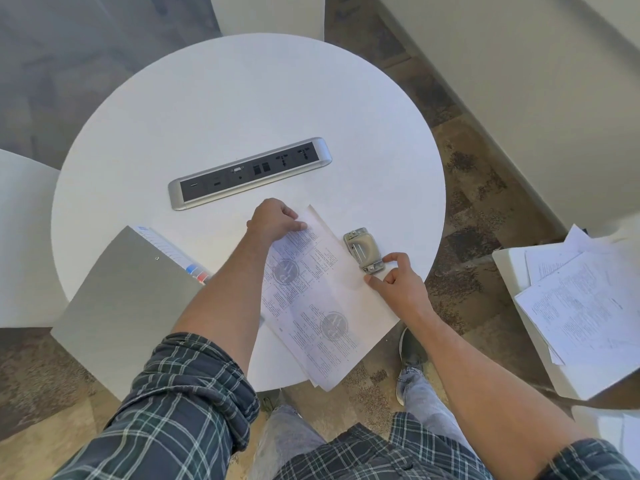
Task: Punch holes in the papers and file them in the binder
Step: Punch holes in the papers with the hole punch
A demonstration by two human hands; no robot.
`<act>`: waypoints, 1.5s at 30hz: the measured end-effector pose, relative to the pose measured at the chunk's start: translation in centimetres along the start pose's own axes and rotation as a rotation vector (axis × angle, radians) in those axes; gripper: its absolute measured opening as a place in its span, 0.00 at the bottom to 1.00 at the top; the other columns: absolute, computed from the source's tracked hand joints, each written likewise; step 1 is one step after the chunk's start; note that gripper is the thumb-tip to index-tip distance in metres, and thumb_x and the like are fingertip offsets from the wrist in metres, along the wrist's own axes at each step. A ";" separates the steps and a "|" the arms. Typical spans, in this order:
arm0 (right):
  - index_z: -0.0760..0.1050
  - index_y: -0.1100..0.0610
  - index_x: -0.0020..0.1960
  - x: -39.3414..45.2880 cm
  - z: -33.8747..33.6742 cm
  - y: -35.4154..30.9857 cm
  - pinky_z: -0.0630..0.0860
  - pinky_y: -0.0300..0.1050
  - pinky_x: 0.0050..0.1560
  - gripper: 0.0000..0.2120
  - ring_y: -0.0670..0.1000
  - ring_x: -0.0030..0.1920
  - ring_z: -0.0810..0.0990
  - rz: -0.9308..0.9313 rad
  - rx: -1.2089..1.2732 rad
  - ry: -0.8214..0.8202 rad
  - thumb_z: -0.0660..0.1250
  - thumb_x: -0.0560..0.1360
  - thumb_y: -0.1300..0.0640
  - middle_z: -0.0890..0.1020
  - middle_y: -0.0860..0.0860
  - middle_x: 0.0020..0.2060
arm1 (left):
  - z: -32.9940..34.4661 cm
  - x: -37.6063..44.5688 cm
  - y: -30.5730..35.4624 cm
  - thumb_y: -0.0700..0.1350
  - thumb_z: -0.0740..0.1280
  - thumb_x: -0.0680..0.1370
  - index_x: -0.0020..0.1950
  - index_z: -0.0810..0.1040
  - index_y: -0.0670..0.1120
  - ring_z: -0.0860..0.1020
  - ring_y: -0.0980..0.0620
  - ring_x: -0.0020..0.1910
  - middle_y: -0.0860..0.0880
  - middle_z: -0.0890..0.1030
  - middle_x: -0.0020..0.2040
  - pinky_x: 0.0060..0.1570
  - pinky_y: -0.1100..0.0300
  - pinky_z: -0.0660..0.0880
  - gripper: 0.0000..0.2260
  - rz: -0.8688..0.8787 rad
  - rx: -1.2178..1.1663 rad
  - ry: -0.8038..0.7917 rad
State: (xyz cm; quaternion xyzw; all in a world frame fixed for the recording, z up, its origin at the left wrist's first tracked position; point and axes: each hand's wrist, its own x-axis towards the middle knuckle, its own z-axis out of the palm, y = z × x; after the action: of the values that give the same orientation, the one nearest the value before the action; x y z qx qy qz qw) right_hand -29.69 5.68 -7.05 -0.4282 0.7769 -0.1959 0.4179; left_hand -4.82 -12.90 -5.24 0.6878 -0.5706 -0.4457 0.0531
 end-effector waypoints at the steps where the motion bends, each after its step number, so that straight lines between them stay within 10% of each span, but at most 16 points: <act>1: 0.67 0.48 0.62 0.0 0.0 0.0 0.68 0.42 0.32 0.20 0.47 0.31 0.74 0.001 -0.002 -0.001 0.73 0.77 0.45 0.75 0.49 0.31 | 0.0 0.0 0.1 0.51 0.83 0.65 0.41 0.81 0.49 0.82 0.46 0.52 0.55 0.81 0.41 0.60 0.42 0.76 0.14 0.002 -0.003 -0.001; 7: 0.67 0.48 0.62 0.0 0.1 0.1 0.68 0.42 0.32 0.20 0.47 0.32 0.75 0.001 0.001 0.001 0.73 0.77 0.45 0.75 0.49 0.31 | -0.2 -0.1 0.4 0.45 0.79 0.72 0.47 0.83 0.41 0.76 0.52 0.39 0.51 0.80 0.38 0.34 0.61 0.69 0.11 0.119 -0.074 0.004; 21: 0.68 0.48 0.62 0.1 0.1 0.1 0.69 0.42 0.34 0.21 0.46 0.32 0.75 -0.008 -0.010 0.012 0.74 0.76 0.45 0.76 0.47 0.31 | 0.4 0.4 1.6 0.52 0.81 0.68 0.57 0.77 0.51 0.80 0.51 0.43 0.49 0.81 0.45 0.41 0.58 0.72 0.21 0.209 -0.101 0.017; 26: 0.68 0.48 0.62 0.1 0.1 0.1 0.71 0.43 0.34 0.21 0.47 0.32 0.76 -0.012 -0.008 0.012 0.74 0.76 0.45 0.76 0.48 0.31 | 0.8 0.8 2.0 0.53 0.83 0.64 0.34 0.71 0.45 0.68 0.50 0.31 0.49 0.70 0.31 0.33 0.57 0.61 0.22 0.226 0.014 -0.083; 45: 0.68 0.46 0.61 -0.1 0.0 0.1 0.72 0.43 0.34 0.21 0.47 0.32 0.76 -0.007 0.010 0.012 0.74 0.75 0.43 0.76 0.48 0.32 | 2.9 2.4 3.6 0.53 0.81 0.63 0.30 0.65 0.49 0.68 0.49 0.31 0.49 0.68 0.30 0.35 0.55 0.62 0.24 0.226 0.087 -0.042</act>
State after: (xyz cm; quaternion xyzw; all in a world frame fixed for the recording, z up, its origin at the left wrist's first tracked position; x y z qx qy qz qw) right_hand -29.75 5.81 -7.07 -0.4277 0.7770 -0.2039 0.4145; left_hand -9.56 -14.88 -6.27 0.6111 -0.6642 -0.4262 0.0612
